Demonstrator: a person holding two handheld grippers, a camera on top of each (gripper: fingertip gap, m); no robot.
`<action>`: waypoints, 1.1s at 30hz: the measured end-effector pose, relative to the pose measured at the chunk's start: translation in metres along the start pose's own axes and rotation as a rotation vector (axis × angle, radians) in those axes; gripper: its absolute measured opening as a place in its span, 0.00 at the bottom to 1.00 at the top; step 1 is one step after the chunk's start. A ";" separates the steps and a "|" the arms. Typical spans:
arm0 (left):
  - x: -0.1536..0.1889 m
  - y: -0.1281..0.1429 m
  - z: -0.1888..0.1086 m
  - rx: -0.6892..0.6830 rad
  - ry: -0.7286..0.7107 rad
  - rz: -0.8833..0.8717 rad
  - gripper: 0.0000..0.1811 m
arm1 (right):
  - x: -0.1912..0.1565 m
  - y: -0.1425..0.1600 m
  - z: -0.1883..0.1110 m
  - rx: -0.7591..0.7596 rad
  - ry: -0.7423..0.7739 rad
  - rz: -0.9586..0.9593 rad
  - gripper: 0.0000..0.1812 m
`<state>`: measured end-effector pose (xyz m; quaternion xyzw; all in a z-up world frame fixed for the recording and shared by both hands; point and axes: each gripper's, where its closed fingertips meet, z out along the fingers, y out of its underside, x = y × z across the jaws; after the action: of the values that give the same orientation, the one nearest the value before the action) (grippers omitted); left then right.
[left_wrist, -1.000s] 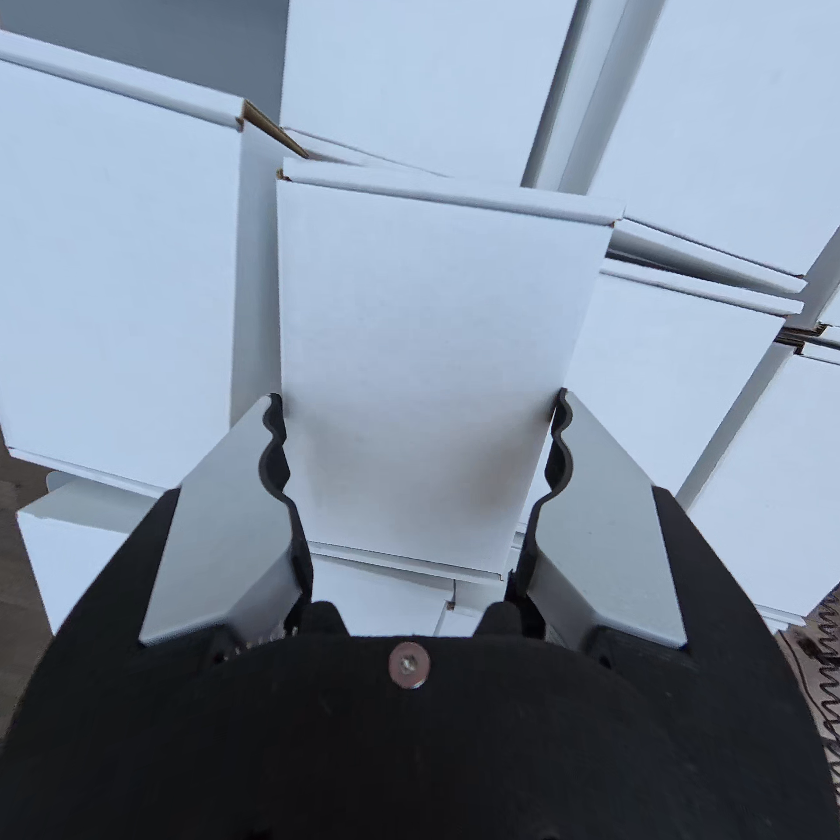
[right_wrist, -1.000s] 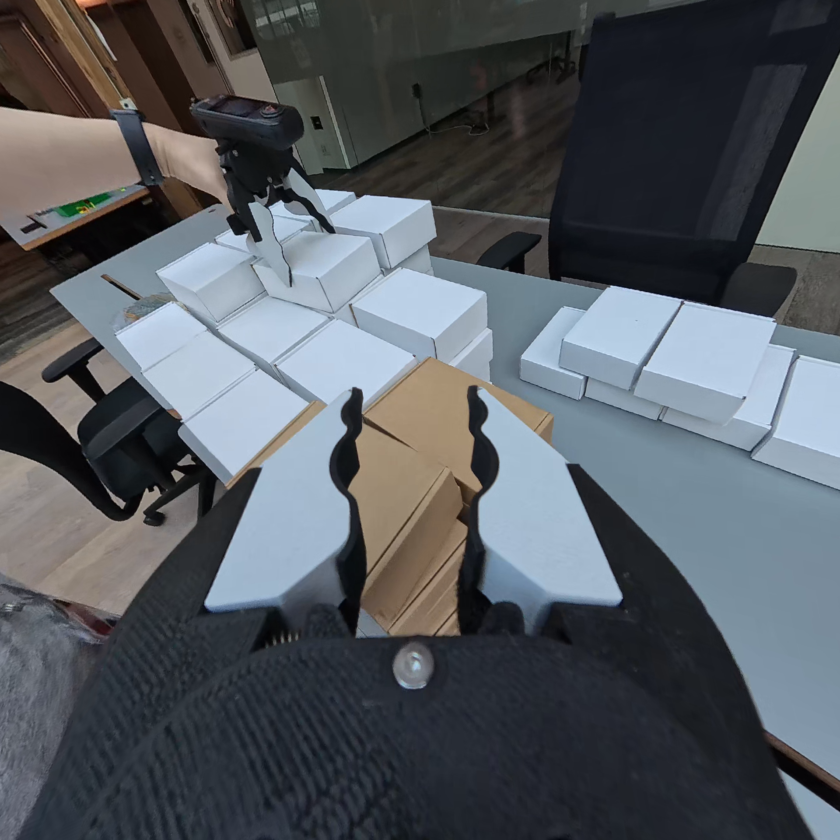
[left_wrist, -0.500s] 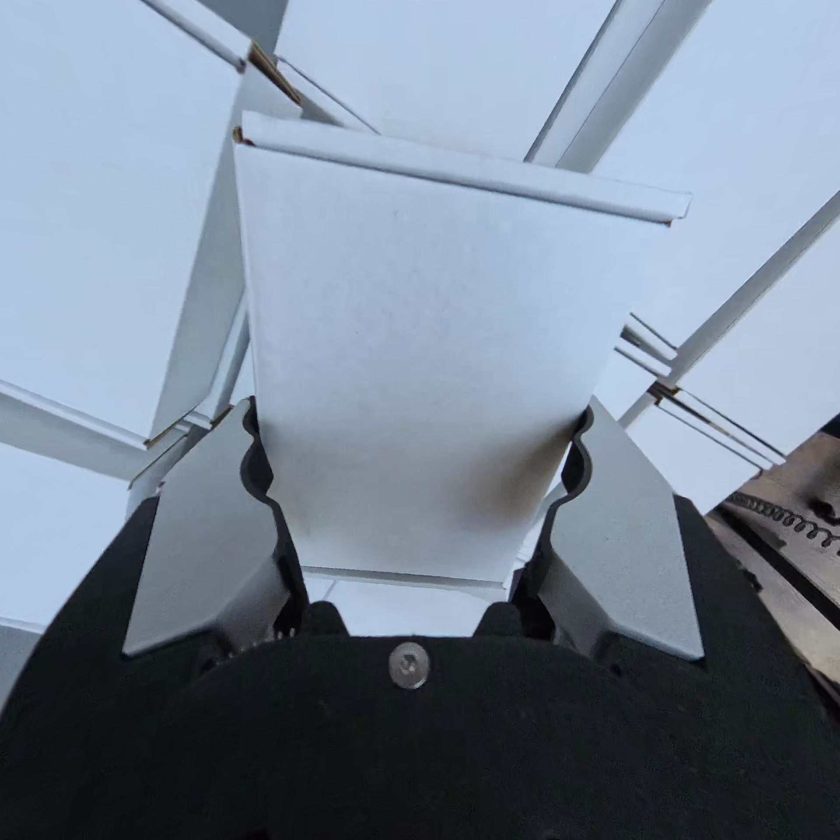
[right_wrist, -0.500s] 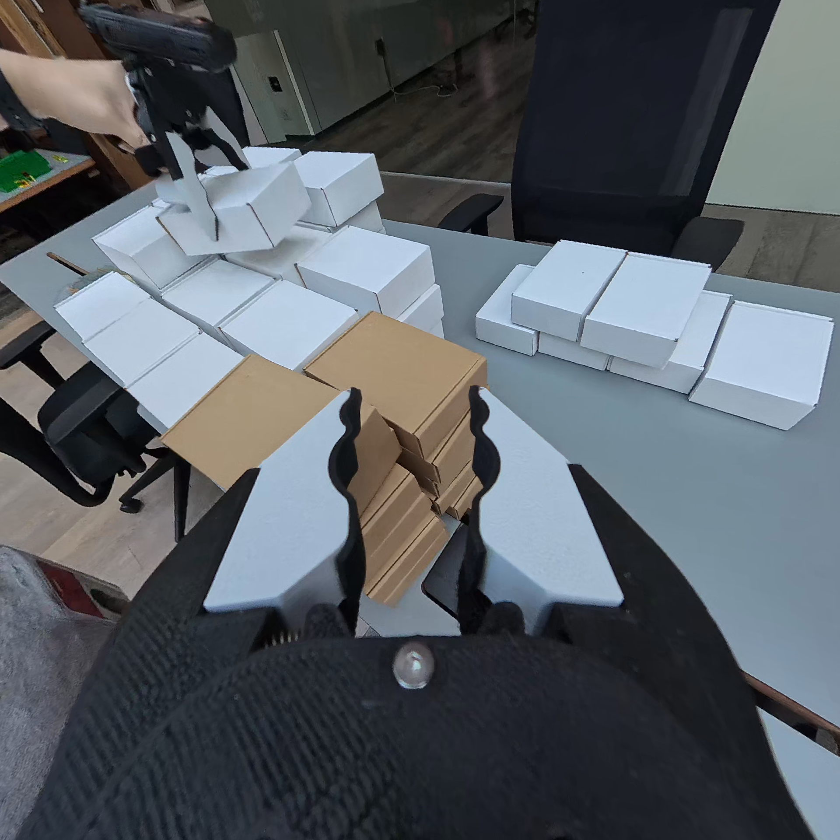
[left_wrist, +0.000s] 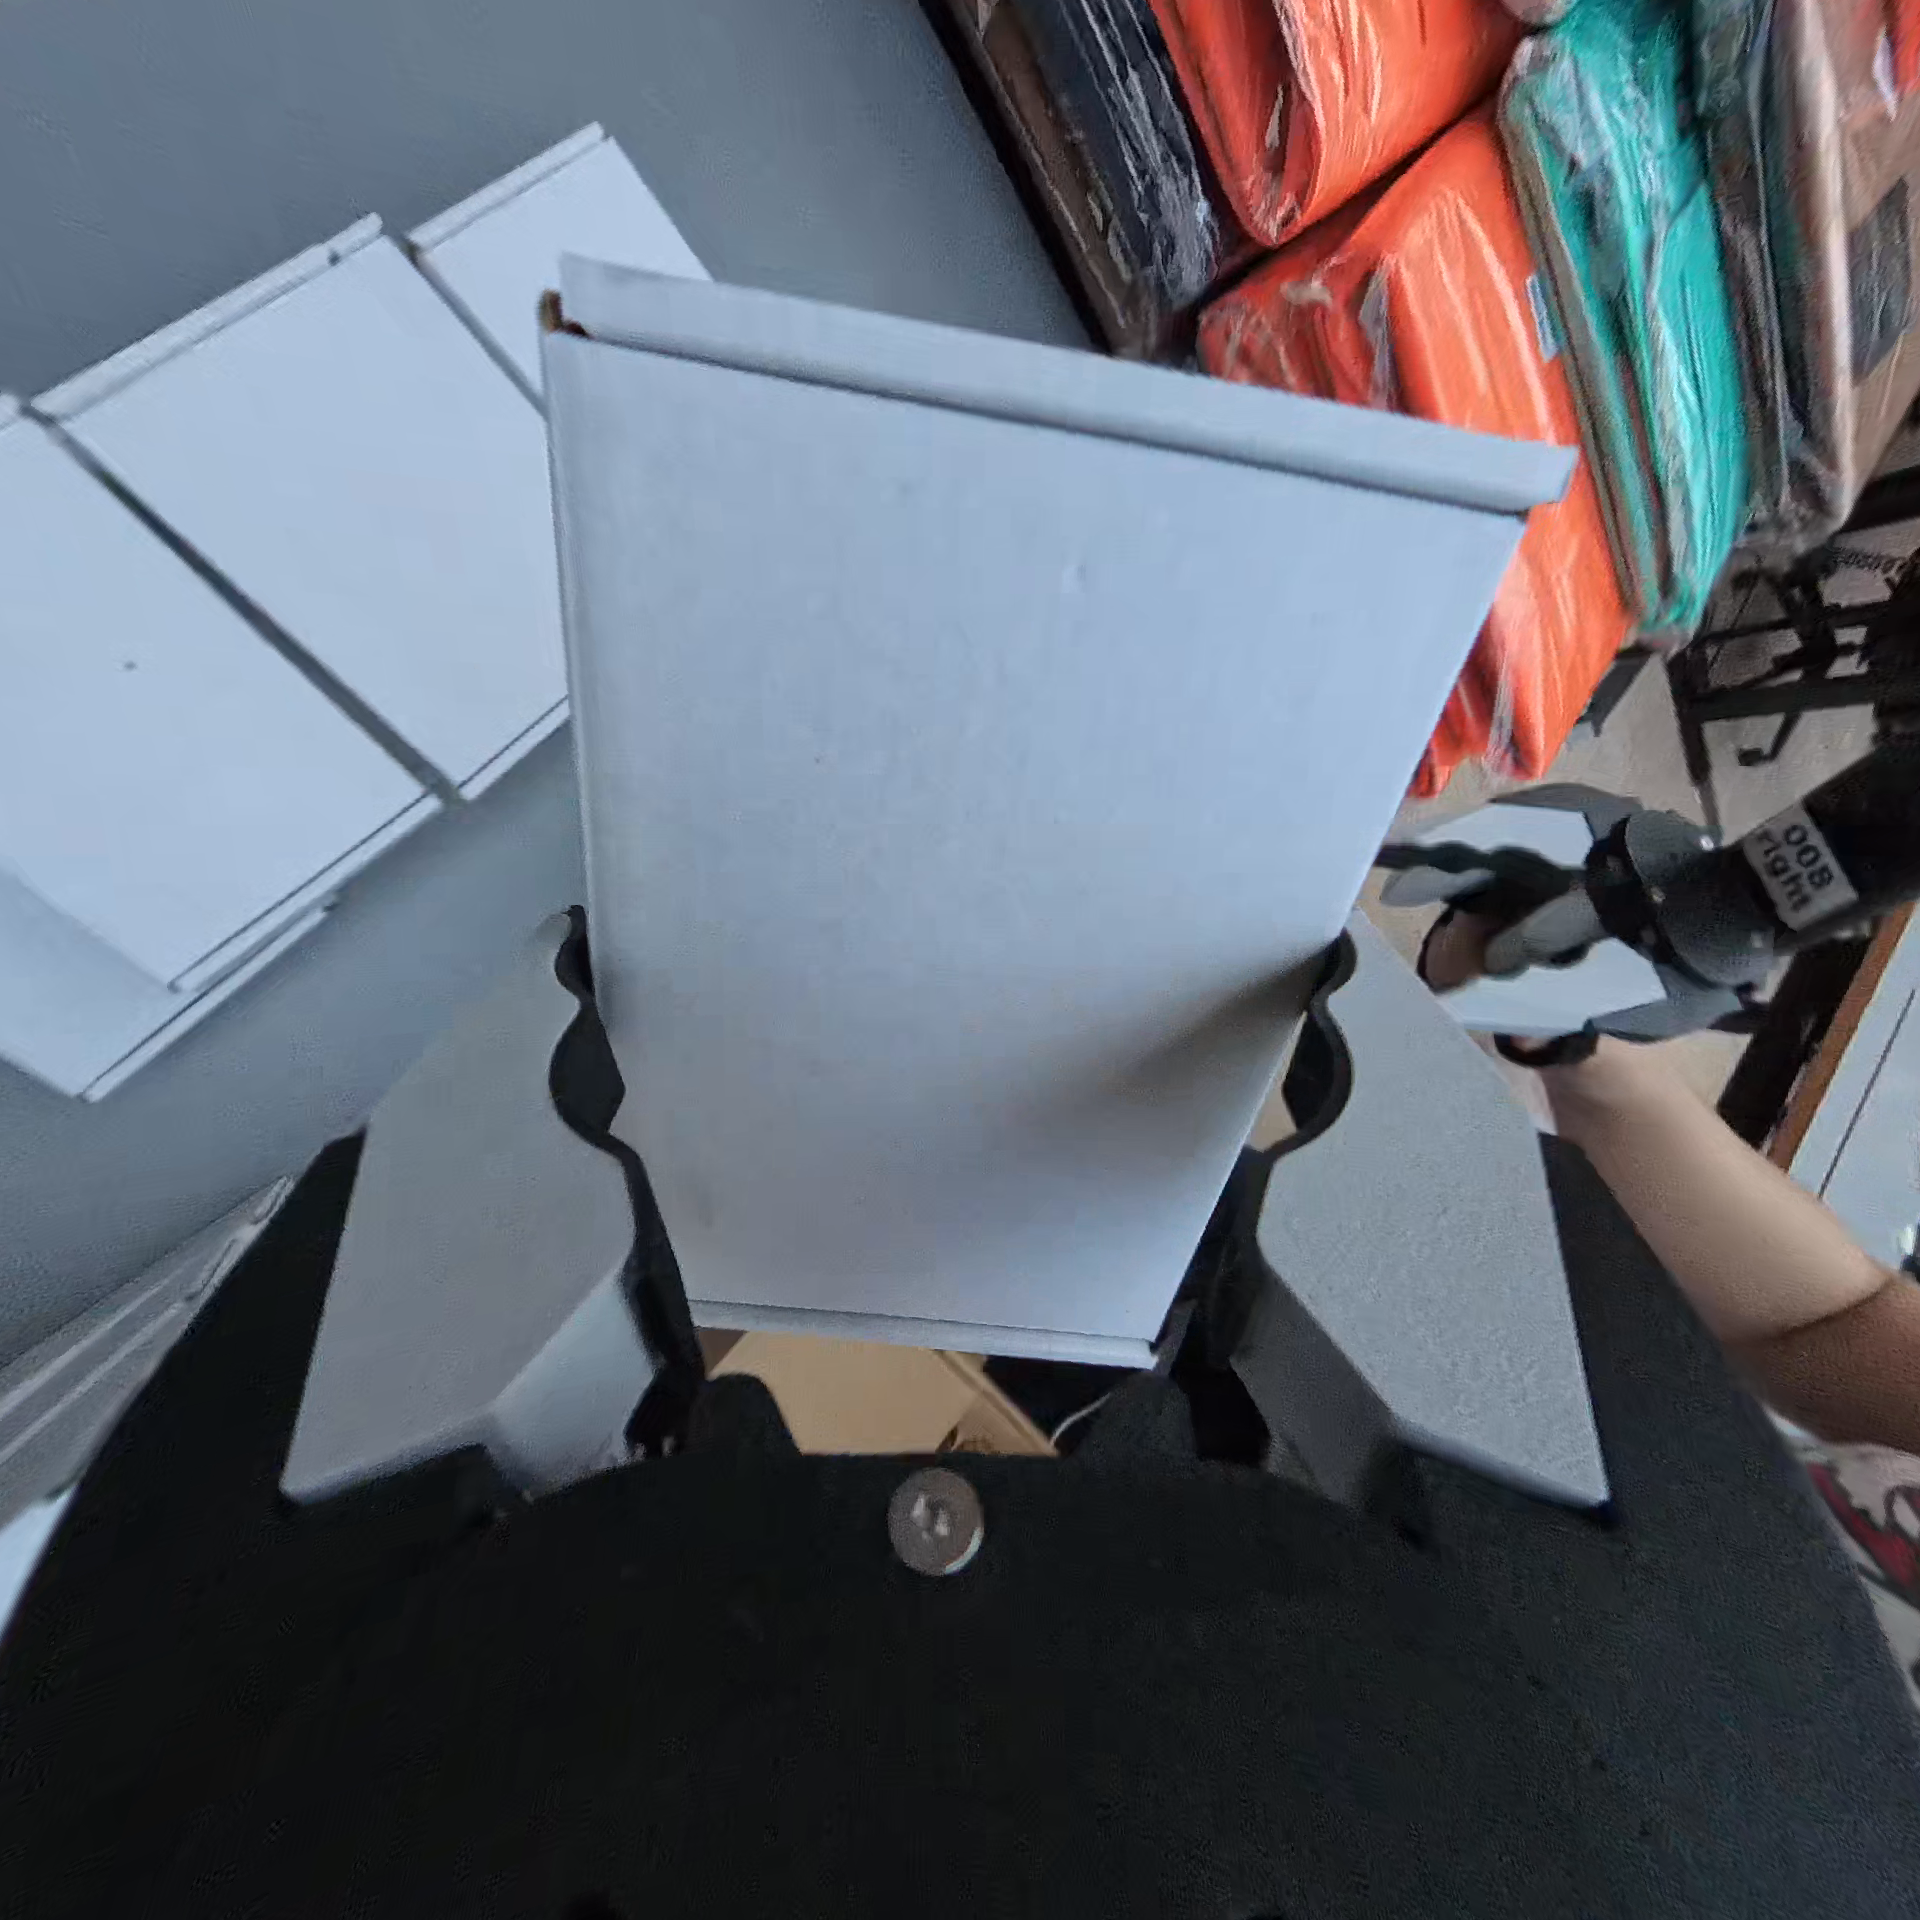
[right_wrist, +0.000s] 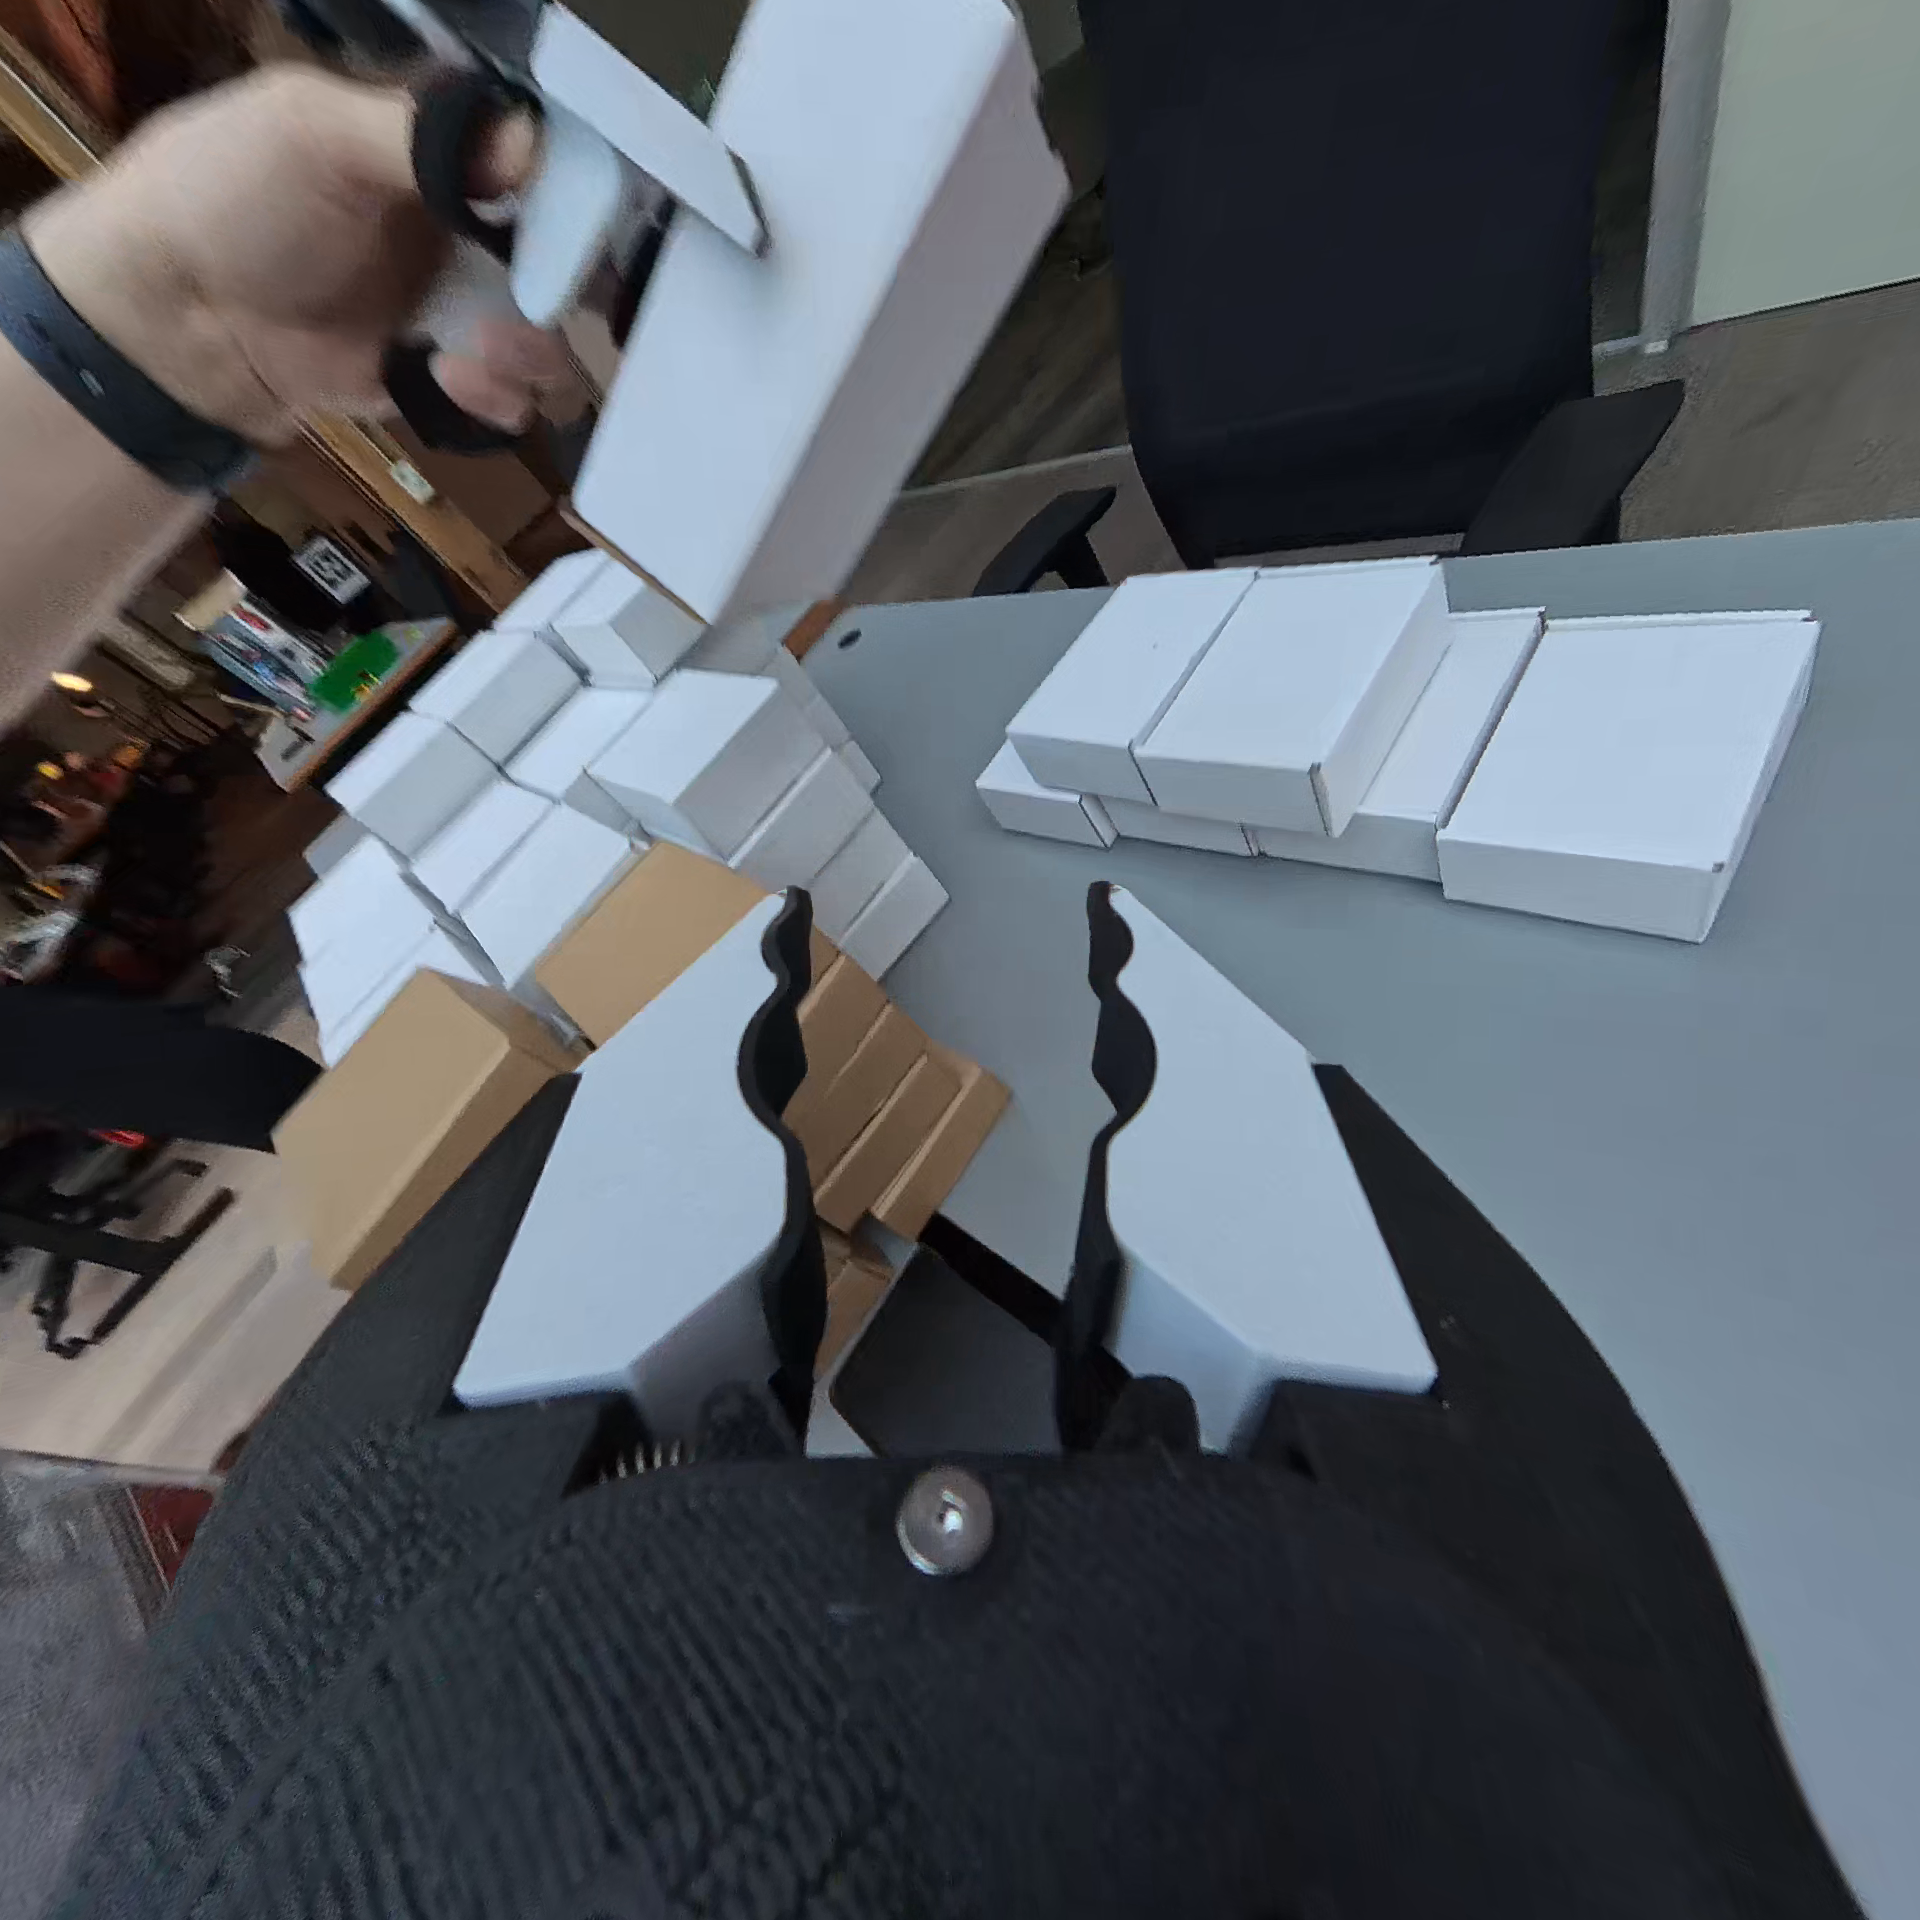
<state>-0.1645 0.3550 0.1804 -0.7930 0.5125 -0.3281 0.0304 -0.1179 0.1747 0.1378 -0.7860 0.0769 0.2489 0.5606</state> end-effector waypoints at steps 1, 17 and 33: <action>0.007 -0.018 0.032 0.020 0.009 -0.042 0.73 | 0.013 -0.016 0.001 0.028 -0.030 0.048 0.29; -0.106 -0.101 0.278 -0.139 -0.544 -0.609 0.73 | 0.113 0.071 -0.061 -0.046 -0.117 0.372 0.30; -0.059 -0.155 0.177 0.187 -0.498 -0.355 0.67 | 0.216 -0.014 0.097 -0.062 0.018 0.257 0.29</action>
<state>0.0402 0.4265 0.0721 -0.9197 0.3108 -0.1697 0.1698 0.0446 0.3030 0.0229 -0.7888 0.1745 0.3137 0.4989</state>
